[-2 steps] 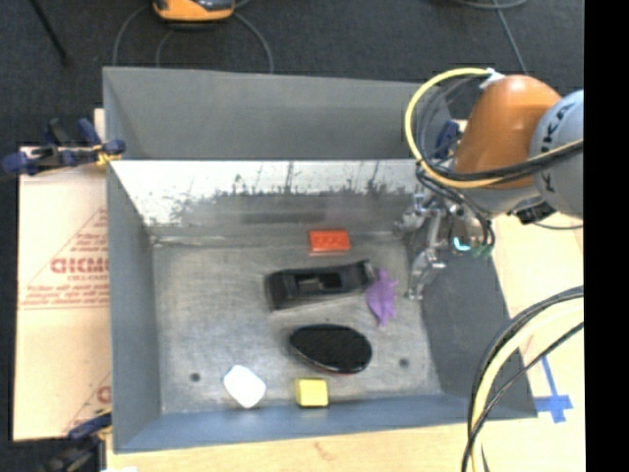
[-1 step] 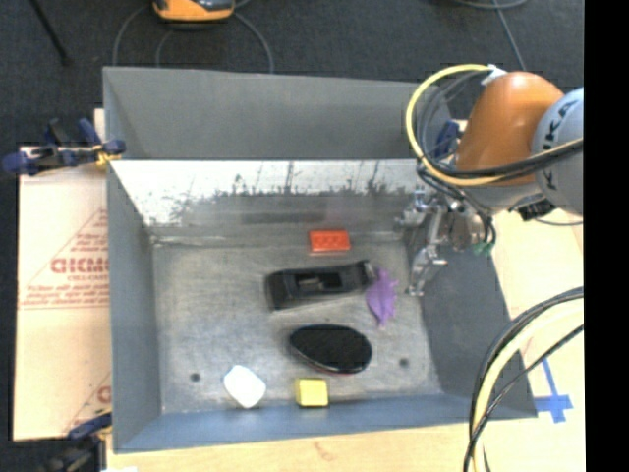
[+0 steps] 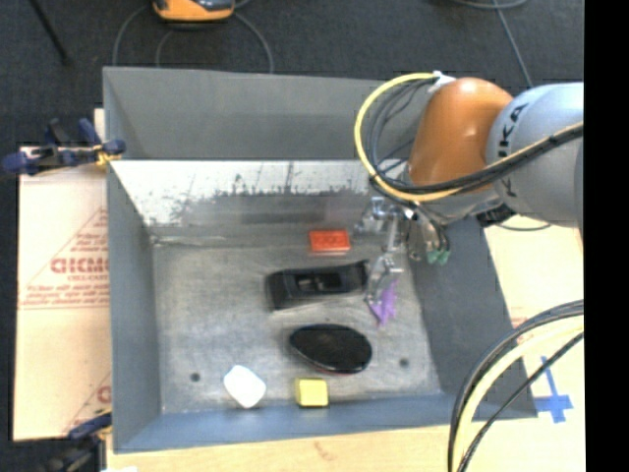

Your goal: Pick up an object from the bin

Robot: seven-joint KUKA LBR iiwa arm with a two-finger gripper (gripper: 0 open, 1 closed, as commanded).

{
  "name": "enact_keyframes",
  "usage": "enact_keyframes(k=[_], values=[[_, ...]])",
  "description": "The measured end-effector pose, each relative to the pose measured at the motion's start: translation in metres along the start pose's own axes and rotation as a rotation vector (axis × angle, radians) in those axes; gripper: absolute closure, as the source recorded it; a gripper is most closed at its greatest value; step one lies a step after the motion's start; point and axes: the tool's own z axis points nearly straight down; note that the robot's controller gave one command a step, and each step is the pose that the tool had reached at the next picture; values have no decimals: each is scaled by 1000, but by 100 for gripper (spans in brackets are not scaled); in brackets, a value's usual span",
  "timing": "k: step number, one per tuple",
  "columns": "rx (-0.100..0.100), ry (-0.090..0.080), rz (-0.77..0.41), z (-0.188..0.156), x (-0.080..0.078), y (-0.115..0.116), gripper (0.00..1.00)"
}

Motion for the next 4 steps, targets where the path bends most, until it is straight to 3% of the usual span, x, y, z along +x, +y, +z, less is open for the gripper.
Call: enact_keyframes(k=[1,2,3,4], values=[[3,-4,-224,-6,-10,19,0],[1,-1,16,-10,-7,50,0],[6,13,-47,61,-8,53,0],[16,9,-97,53,2,62,100]])
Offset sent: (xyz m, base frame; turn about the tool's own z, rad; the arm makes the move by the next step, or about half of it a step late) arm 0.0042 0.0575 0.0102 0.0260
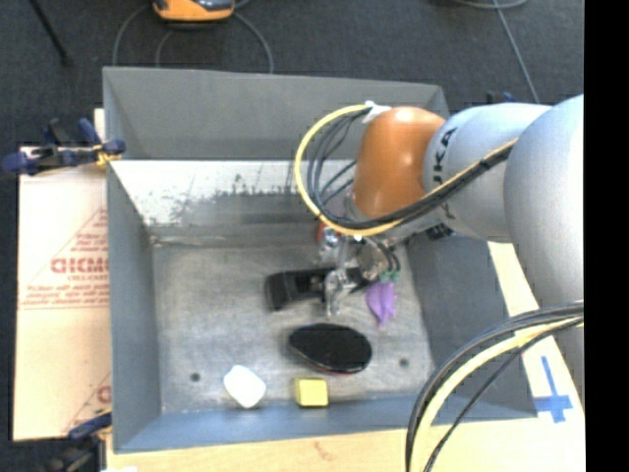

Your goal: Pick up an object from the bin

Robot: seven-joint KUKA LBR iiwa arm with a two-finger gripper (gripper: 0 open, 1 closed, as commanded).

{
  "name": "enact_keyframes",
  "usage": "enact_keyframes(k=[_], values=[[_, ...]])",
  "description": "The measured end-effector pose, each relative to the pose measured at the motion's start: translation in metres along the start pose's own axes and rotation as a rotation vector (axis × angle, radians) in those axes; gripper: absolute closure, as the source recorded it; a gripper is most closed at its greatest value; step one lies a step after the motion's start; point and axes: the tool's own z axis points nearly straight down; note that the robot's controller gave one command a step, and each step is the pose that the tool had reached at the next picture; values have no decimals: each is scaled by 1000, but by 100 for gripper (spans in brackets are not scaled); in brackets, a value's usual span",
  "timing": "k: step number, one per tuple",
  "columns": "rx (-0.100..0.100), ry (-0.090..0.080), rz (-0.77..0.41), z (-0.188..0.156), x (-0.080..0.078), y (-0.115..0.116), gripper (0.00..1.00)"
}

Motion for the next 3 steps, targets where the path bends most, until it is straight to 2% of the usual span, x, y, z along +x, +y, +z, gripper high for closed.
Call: enact_keyframes(k=[2,3], values=[[-1,0,0,-4,1,0,100],[-8,-5,4,-18,3,1,100]])
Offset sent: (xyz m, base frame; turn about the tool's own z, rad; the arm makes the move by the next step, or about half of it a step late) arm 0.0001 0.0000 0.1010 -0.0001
